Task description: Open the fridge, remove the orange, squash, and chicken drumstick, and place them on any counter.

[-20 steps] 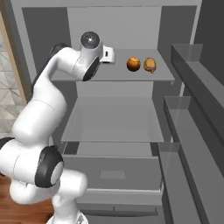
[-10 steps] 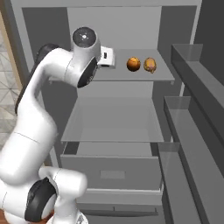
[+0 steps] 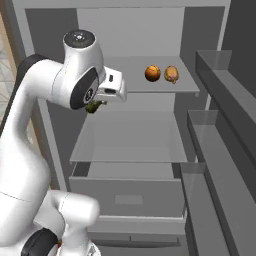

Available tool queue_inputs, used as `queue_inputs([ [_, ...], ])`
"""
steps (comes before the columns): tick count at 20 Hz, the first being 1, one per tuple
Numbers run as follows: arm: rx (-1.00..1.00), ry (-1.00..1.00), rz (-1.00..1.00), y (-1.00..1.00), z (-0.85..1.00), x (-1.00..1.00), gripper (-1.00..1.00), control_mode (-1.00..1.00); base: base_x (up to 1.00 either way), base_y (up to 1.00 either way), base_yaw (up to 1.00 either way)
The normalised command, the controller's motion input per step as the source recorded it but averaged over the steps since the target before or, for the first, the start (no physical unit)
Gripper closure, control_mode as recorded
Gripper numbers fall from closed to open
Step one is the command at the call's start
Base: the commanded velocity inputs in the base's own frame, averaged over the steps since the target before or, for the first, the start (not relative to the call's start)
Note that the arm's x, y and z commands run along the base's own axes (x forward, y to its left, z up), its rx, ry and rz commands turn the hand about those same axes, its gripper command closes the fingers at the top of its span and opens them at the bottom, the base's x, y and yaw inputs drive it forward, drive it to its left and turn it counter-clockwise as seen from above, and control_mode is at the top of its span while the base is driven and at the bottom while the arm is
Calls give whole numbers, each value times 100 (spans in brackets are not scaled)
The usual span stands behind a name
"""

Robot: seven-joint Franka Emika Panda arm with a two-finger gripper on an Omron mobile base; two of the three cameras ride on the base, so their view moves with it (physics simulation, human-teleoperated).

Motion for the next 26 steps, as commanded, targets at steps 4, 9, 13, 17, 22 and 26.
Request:
queue_inputs([
  [4,0,1,-1,0,-83,-96,100,-100,0,0,0],
  [9,0,0,0,0,-74,-60,100,-100,0,0,0],
  [13,0,0,0,0,-15,-13,100,100,-13,2,-3],
  [17,0,0,0,0,0,0,100,100,-75,15,-53],
  [22,0,0,0,0,0,0,100,100,-55,6,-87],
  [26,0,0,0,0,0,0,100,100,-67,10,-83],
])
